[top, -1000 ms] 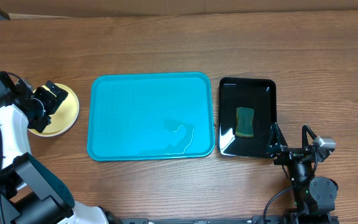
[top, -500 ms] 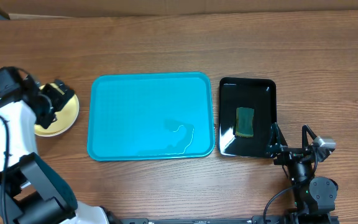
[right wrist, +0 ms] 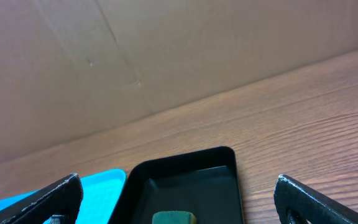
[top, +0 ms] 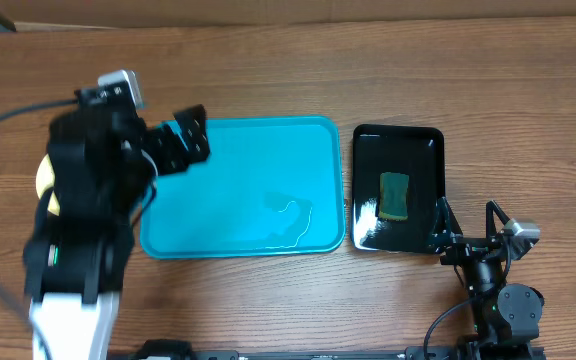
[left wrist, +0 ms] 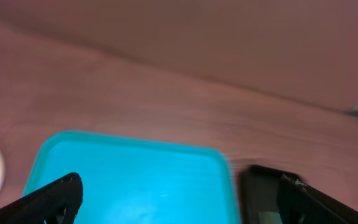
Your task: Clean dirty plates on tray and stack at the side
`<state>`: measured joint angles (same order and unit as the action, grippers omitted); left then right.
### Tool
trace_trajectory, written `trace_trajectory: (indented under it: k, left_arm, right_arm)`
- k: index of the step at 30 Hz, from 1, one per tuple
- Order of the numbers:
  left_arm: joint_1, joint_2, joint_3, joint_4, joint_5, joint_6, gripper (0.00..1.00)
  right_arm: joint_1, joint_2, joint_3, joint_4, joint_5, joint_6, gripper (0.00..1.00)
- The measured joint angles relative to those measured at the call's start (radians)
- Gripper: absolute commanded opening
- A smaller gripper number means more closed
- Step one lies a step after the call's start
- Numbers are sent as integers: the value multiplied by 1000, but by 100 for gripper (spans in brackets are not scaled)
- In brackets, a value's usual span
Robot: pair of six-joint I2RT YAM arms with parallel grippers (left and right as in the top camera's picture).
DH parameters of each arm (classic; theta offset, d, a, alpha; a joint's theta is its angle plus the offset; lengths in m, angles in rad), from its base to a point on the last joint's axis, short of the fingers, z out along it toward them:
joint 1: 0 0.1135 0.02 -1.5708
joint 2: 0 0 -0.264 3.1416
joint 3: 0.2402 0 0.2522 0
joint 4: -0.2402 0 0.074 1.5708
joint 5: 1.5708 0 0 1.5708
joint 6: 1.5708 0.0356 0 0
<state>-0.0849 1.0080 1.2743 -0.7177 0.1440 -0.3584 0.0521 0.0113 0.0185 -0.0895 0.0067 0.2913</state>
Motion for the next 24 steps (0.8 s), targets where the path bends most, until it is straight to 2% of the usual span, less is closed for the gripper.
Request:
trace_trajectory:
  k: [5, 14, 19, 24]
  left_arm:
    - [-72, -102, 2, -16, -3, 0, 100]
    - [-43, -297, -40, -195, -38, 3, 100]
    - [-31, -481, -186, -196, -55, 4, 100]
    - [13, -687, -457, -137, -69, 4, 100]
  right_arm:
    - [0, 0, 0, 0, 0, 0, 100]
    - [0, 0, 0, -1, 0, 0, 100]
    - [0, 0, 0, 0, 0, 0, 100]
    - [0, 0, 0, 0, 0, 0, 100]
